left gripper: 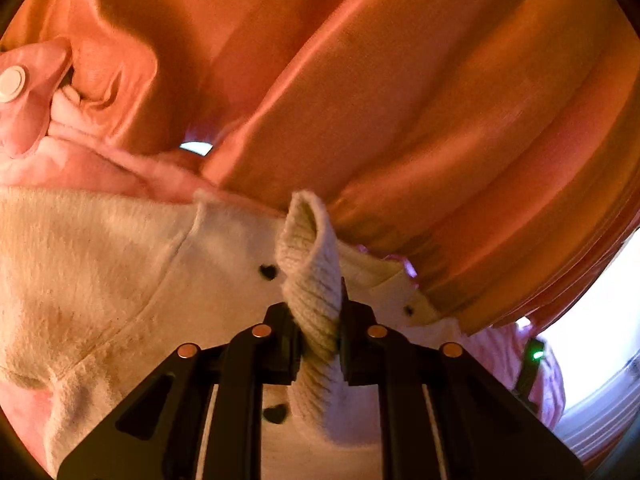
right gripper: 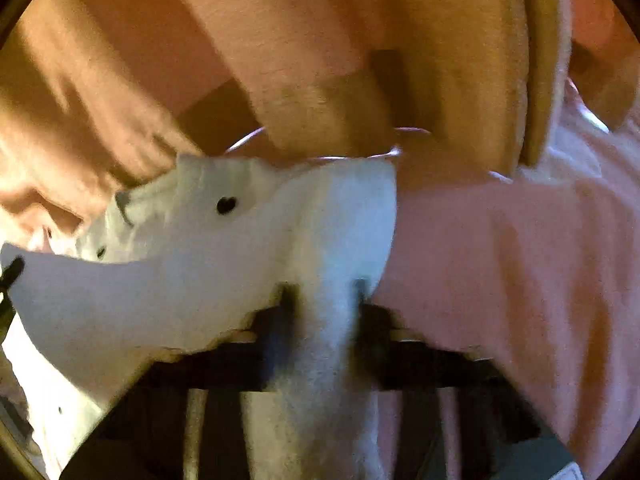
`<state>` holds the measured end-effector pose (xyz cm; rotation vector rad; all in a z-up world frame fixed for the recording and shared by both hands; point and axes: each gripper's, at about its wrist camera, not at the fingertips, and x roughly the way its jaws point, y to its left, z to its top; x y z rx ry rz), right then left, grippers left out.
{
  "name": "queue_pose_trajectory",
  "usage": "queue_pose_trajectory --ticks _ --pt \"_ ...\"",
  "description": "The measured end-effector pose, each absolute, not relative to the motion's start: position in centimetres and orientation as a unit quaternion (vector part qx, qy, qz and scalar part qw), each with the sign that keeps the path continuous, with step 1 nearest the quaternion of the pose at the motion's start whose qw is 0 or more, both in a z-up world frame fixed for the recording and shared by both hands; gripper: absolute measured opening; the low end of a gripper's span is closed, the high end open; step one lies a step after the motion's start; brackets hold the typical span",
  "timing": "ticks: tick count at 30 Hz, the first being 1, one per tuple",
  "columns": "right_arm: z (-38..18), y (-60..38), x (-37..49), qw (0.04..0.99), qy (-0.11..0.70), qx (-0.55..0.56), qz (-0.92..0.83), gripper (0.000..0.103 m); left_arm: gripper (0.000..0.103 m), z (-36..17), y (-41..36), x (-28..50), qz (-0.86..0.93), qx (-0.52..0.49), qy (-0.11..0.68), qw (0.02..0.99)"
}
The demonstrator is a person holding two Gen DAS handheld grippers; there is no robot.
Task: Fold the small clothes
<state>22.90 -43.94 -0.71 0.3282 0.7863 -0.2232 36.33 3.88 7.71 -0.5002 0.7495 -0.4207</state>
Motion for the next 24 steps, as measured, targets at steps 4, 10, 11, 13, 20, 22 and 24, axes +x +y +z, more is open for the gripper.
queue_pose_trajectory --ticks 4,10,11,13,20,22,24 --pt "0.2 -46.7 20.5 0.912 0.335 0.201 -0.128 0.012 0.014 6.0 3.7 36.7 -0.192 -0.239 0.356 0.883" --pt "-1.5 -45.6 21.0 0.904 0.359 0.173 -0.153 0.012 0.018 0.2 2.2 39.8 -0.116 -0.209 0.427 0.872" --pt "-1.2 -45.8 20.8 0.906 0.354 0.174 -0.155 0.012 0.020 0.4 2.8 39.8 -0.115 -0.225 0.425 0.869" --pt "-1.3 -46.3 20.6 0.903 0.352 0.176 -0.171 0.013 0.032 1.7 4.8 39.1 -0.109 -0.267 0.405 0.868" --pt "2.6 -42.5 18.6 0.923 0.309 0.125 -0.194 0.018 0.055 4.3 8.2 34.5 -0.116 -0.259 0.403 0.870" --pt "4.7 -36.5 19.1 0.943 0.309 0.067 -0.107 0.019 0.064 4.3 8.3 32.5 -0.112 -0.256 0.405 0.870" --pt "5.4 -30.1 20.1 0.944 0.328 0.015 -0.020 0.025 0.064 4.3 8.7 29.9 -0.108 -0.252 0.399 0.875"
